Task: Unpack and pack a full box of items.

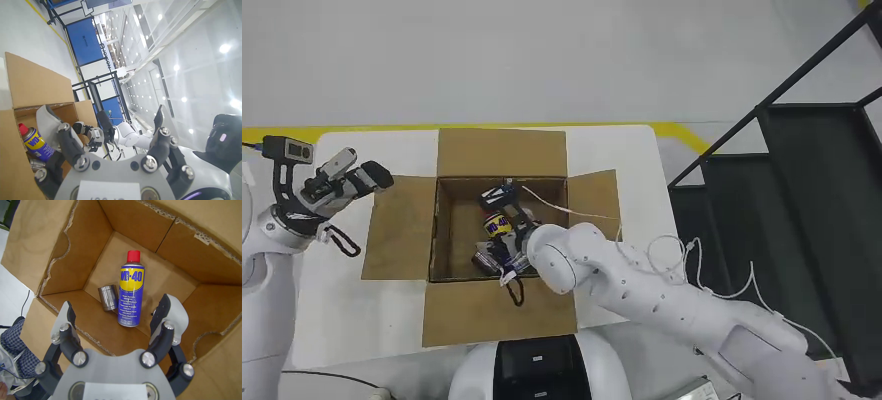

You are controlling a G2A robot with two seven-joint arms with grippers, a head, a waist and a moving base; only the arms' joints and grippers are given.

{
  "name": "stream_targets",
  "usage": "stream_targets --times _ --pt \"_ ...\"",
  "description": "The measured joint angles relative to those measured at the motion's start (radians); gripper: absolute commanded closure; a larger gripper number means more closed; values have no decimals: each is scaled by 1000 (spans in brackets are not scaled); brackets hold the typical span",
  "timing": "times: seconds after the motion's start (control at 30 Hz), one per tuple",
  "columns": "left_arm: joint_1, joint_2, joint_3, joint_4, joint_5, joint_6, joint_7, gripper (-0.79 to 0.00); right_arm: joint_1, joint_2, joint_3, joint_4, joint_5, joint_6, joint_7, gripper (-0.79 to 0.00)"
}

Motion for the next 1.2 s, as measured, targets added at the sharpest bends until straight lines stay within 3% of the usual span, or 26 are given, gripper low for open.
stream_targets --times 0.6,0.9,1.2 --pt "0 0 0 0 0 0 0 -785 0 -4 -9 26 -7 -33 1 -785" --pt "0 0 0 0 0 0 0 -785 109 -73 -73 213 0 -98 78 -785" --pt "0 0 0 0 0 0 0 -785 163 -123 -121 295 -37 -121 126 -785"
